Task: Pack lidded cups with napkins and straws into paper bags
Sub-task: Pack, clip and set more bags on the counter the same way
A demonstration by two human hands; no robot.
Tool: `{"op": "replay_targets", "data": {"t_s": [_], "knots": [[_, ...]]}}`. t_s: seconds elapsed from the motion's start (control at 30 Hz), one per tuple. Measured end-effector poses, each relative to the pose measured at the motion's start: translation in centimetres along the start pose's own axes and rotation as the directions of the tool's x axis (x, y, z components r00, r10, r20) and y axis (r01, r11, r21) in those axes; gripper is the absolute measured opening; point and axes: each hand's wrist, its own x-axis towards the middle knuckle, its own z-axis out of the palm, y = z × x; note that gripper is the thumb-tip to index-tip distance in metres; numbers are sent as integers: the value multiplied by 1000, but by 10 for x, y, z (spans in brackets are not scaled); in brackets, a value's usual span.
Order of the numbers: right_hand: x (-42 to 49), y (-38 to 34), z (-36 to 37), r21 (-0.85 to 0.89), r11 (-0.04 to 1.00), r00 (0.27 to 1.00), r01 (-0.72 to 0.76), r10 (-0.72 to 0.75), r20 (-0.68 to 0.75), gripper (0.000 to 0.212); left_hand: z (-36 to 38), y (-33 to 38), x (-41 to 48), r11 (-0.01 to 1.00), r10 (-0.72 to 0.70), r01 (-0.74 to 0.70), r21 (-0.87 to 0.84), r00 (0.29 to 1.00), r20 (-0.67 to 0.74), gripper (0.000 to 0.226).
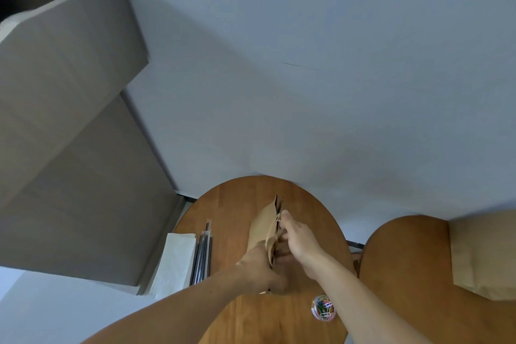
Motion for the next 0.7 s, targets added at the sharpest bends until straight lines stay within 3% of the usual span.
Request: {"op": "replay_targets", "data": {"t_s": [0.07,0.1,0.17,0.2,0.27,0.37,0.43,0.5,0.57,0.67,0.7], "knots": [[3,4,-4,86,996,999,19,-16,-36,48,4,-2,2,993,-8,9,119,1000,-4,82],[5,6,-6,110,994,999,27,-22,-43,46,5,-2,3,983,-15,27,184,998,-66,74],[6,7,-9,103,993,999,51,-49,-20,42,7,-1,6,966,-26,87,243,970,-242,31],[6,8,-11,52,996,997,75,-75,-6,38,6,0,6,955,-37,122,270,953,-301,8],[9,10,-17,-179,967,984,179,-179,16,31,4,0,10,937,-25,148,317,933,-360,21],[19,9,-31,-564,732,904,381,-422,64,28,0,-3,15,921,-51,201,334,911,-409,32],[24,6,-41,-740,510,780,438,-624,32,21,-5,-2,16,900,-42,210,381,914,-404,35],[31,3,-51,-826,309,676,472,-728,114,34,-15,1,16,873,-9,182,452,933,-360,36],[39,-1,-61,-847,164,692,505,-664,283,49,-28,4,18,837,31,136,530,955,-294,35],[44,-5,-68,-893,-17,731,450,-568,379,16,-48,9,25,793,70,77,605,974,-216,23],[45,-6,-69,-902,-49,728,429,-572,377,13,-53,12,28,783,85,63,619,974,-208,18]]}}
